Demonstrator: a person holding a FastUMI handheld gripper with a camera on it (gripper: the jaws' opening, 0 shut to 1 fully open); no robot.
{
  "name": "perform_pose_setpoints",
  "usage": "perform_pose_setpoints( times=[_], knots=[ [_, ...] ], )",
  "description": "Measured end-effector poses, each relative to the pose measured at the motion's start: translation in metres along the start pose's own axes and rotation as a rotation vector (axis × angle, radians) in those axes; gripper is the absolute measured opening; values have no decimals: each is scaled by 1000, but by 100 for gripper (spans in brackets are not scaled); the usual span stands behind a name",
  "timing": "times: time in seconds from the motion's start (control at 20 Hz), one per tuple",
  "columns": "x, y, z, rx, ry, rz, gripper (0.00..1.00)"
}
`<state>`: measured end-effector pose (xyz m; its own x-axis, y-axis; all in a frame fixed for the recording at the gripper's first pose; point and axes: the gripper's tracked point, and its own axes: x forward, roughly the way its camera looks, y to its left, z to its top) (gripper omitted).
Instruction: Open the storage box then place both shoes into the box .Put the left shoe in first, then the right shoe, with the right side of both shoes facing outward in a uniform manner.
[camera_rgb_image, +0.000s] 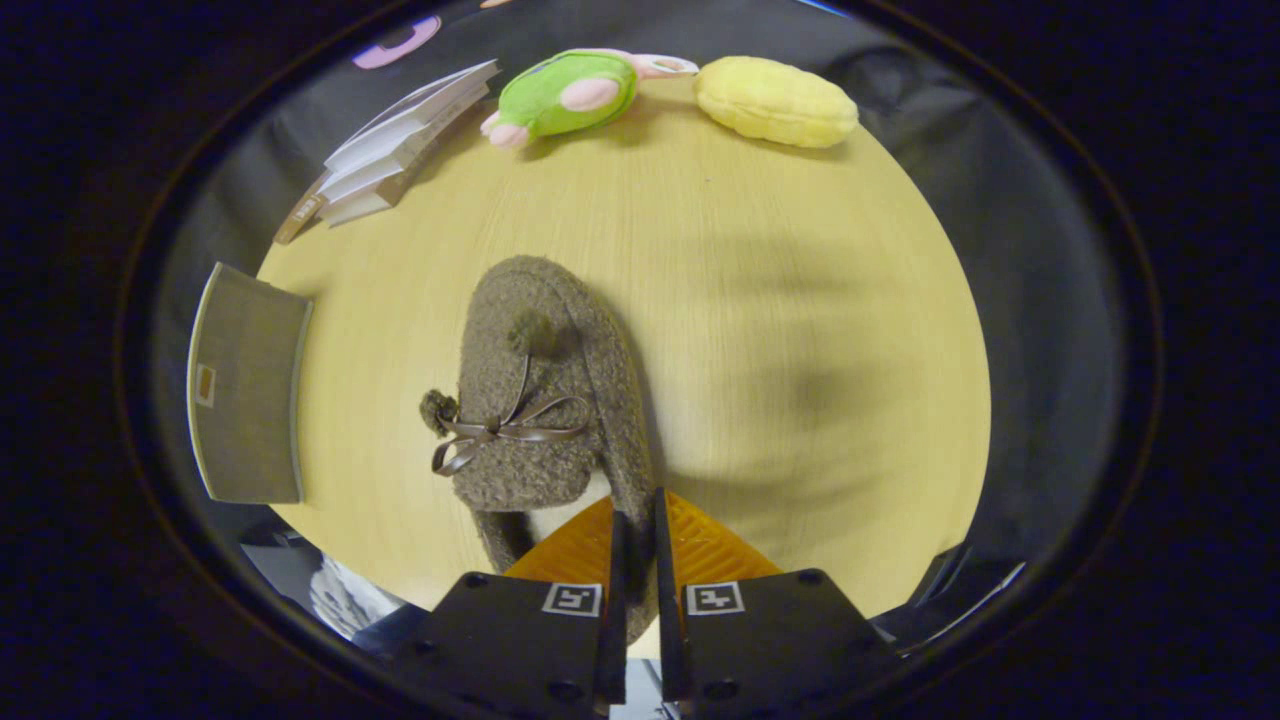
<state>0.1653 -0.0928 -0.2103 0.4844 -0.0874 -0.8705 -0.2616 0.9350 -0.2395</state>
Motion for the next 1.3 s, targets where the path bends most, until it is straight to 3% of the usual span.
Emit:
perform_pose_setpoints(
  times=[0.05,0.2,0.4,0.8,1.0,1.3],
  knots=[
    [0,-1,1,-16,0,-9,17],
    [0,-1,1,-9,-9,-7,4],
    [-3,2,1,4,-27,44,4],
    [-57,51,8,249,-57,358,3],
    [-110,87,30,257,-129,432,3],
    [-192,197,70,265,-185,619,3]
  ],
)
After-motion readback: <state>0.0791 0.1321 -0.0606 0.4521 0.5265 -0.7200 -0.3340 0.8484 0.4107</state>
